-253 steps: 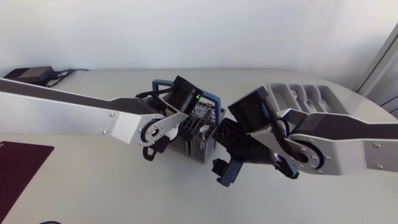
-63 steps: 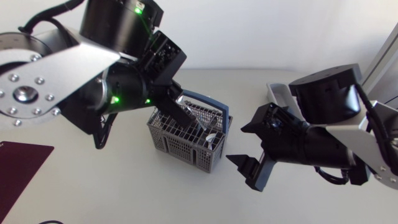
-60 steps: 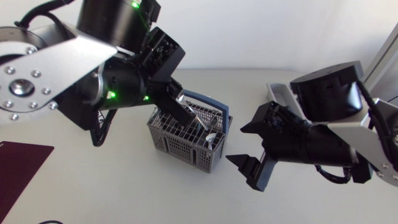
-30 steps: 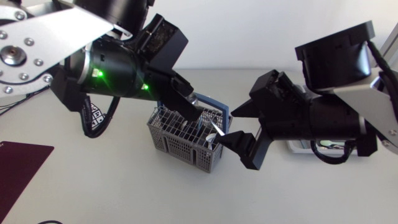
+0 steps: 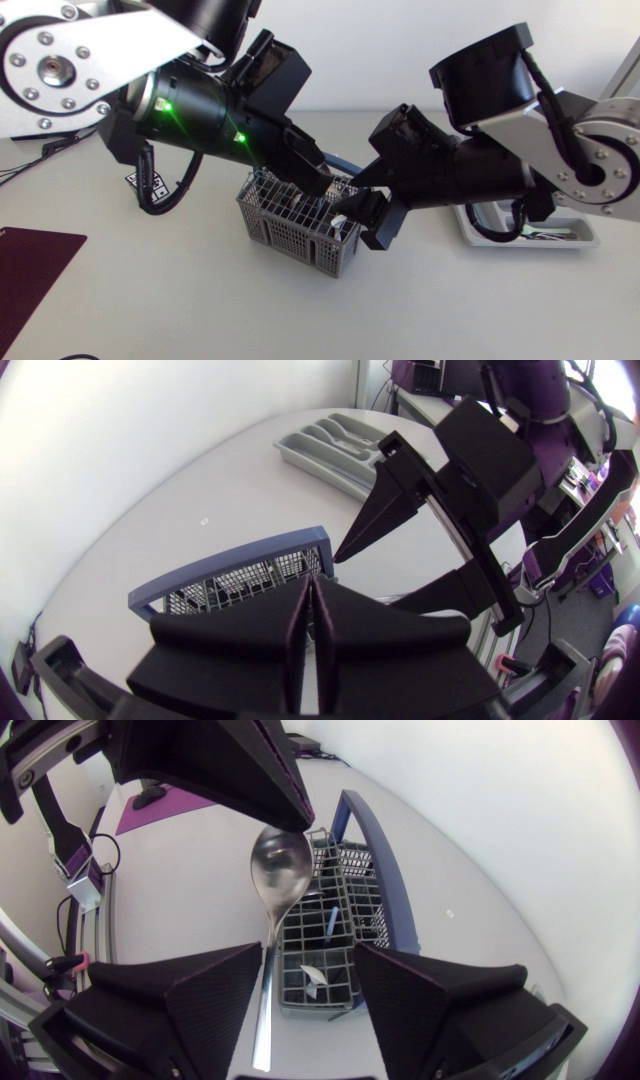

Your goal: Transfer all utensils from the basket to the drawer tray.

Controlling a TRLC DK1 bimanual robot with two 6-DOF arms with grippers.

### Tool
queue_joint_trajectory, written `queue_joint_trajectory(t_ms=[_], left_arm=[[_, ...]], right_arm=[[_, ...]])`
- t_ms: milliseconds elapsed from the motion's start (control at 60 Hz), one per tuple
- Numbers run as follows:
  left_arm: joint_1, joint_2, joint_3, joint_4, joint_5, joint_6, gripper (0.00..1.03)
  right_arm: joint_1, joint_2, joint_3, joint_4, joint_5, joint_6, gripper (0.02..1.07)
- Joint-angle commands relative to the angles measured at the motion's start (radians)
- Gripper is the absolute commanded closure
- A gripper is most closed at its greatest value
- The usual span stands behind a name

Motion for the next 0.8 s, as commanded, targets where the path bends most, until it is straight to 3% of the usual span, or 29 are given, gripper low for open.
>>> queue_joint_trajectory(t_ms=[0, 167, 417, 533, 683, 783], left_arm=[[0.018, 0.015, 0.041, -0.006, 0.03, -0.026, 1.0], [0.023, 0.015, 0.043, -0.007, 0.041, -0.024, 1.0], [0.026, 0.012, 0.044, -0.007, 0.044, -0.023, 0.98], [0.029, 0.009, 0.047, -0.007, 0.045, -0.023, 0.81], [0.058, -0.002, 0.069, 0.008, 0.047, -0.034, 0.46], [0.083, -0.012, 0.08, 0.034, 0.048, -0.044, 0.36]], right_arm=[[0.0, 0.023, 0.031, 0.004, -0.017, 0.03, 0.62], [-0.001, 0.037, 0.036, -0.006, -0.023, 0.028, 0.9], [-0.004, 0.02, 0.025, -0.03, -0.057, 0.019, 0.98], [-0.006, 0.006, 0.014, -0.046, -0.082, 0.004, 1.0], [-0.024, -0.024, -0.01, -0.058, -0.102, -0.004, 1.0], [-0.049, -0.055, -0.03, -0.082, -0.112, -0.025, 1.0]])
